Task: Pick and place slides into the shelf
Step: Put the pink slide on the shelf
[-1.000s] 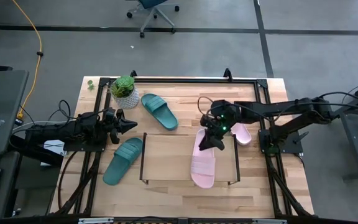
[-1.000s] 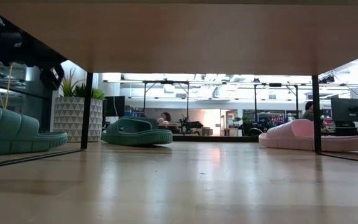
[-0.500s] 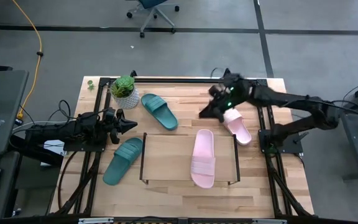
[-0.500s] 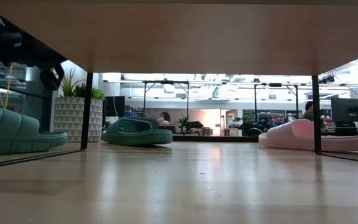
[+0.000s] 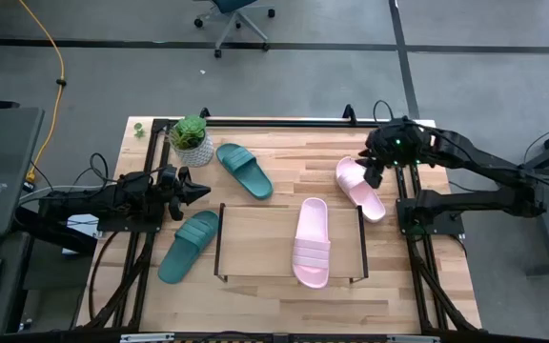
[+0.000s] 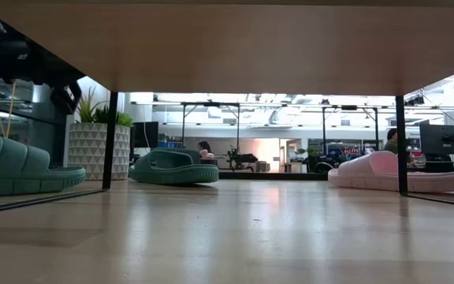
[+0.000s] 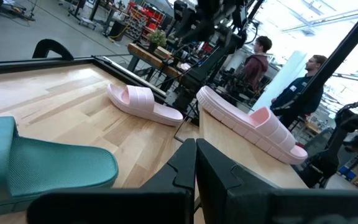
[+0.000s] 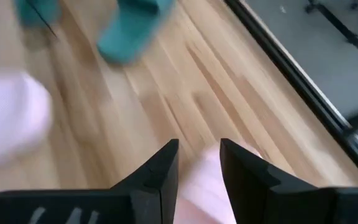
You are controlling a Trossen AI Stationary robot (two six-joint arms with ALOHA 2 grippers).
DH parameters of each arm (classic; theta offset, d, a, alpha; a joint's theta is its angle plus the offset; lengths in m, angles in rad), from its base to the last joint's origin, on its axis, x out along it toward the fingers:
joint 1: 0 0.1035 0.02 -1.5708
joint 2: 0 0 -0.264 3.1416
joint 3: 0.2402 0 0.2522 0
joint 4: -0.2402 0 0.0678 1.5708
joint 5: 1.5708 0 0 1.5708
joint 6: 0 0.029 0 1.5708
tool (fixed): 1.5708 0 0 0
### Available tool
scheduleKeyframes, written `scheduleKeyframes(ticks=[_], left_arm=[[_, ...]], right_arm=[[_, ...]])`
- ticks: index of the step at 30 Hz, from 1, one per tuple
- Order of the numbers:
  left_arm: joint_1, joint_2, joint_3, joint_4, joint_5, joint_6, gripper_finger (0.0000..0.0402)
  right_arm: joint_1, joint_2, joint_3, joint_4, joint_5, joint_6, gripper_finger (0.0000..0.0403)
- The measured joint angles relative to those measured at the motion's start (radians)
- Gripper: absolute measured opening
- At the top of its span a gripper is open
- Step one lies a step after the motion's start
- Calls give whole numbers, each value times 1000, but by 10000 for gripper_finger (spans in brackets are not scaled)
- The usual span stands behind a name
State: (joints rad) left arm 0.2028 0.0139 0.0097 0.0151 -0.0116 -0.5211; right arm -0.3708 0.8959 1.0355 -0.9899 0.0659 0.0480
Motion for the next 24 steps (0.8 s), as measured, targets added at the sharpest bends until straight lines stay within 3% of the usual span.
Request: scheduleKeyframes(ticks=[6, 15, 24], left_arm=[[0, 0, 0, 0, -5, 0, 1], [0, 0, 0, 0, -7, 0, 1], [0, 0, 0, 0, -7, 0, 1]], right_arm=[[34, 0, -50, -147, 87, -49, 107], [90, 1, -214, -107, 116, -132, 107], [107, 9, -273, -57, 102, -215, 107]])
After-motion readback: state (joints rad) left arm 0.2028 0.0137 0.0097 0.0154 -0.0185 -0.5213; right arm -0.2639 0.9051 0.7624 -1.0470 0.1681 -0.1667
